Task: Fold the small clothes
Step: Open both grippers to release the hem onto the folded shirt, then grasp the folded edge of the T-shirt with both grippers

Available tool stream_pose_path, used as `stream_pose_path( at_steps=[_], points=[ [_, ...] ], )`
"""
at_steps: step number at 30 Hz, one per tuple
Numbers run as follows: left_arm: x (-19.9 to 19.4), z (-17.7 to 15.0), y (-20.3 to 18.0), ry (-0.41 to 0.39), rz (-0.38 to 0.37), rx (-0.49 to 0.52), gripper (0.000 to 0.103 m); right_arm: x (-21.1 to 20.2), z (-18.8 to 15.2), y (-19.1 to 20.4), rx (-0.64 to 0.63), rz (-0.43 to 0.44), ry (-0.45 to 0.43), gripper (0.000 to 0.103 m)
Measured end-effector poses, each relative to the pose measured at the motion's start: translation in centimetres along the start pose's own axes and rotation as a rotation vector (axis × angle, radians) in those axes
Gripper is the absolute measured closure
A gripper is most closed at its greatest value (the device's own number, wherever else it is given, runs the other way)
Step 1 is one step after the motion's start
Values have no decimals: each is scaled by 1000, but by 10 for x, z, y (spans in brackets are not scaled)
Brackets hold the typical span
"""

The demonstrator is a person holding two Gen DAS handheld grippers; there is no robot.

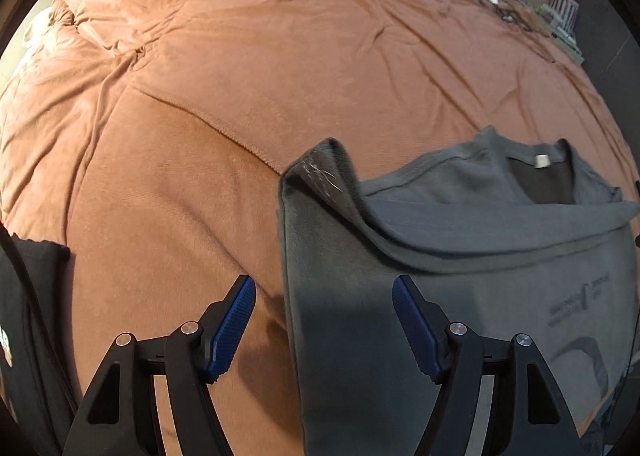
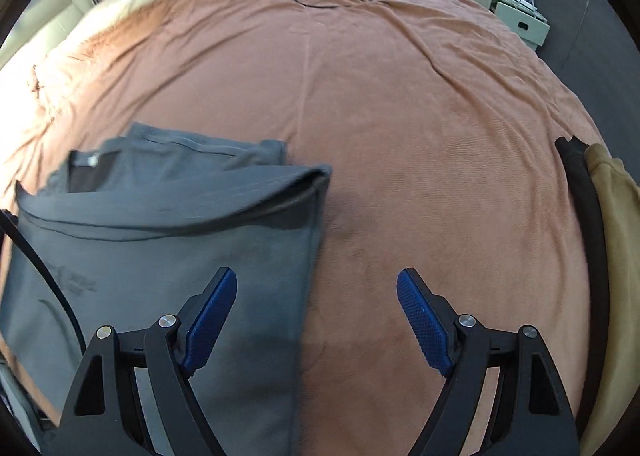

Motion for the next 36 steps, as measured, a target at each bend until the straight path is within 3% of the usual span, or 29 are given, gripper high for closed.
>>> stream_pose_path(
  at_steps=[4, 9, 13, 16, 20, 21, 26, 28, 30, 36],
  points=[
    [13, 14, 9, -10, 2, -27, 36, 21, 12, 8, -24, -28, 11, 22],
    [25, 37, 17, -55, -53, -84, 41, 37, 39, 14, 1, -22, -29, 23],
    [35, 47, 18, -64, -110, -136, 53, 50, 55, 12, 54, 29, -49, 42],
    [37, 51, 15, -80, -158, -164, 54, 58, 59, 11, 82, 75, -55, 55],
    [36, 55, 16, -98, -250, -220, 55, 63, 56, 8, 112, 150, -49, 58],
    [35, 56, 18, -103, -274, -238, 60, 64, 55, 6, 118, 164, -51, 58],
    [34, 57, 25, -115, -344, -305, 77, 68, 52, -11, 174, 237, -53, 83],
    [34, 58, 27, -120, -348, -325, 90, 70, 53, -18, 191, 236, -58, 93],
    [31, 61, 27, -133, -344, -332, 95, 65, 55, -22, 212, 241, -71, 97],
    [-8, 65, 28, -216, -299, -280, 99, 33, 59, -29, 240, 239, -146, 99]
  ],
)
Point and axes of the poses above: each gripper's, at about its wrist camera, not at the fingertips, and x roughly the way its jaws point, y to its left, z to its top, the point moved 10 cm from there along x, roughly the way its jaws point, and after that the axes turned 8 degrees about -z, right-handed, at the moved point
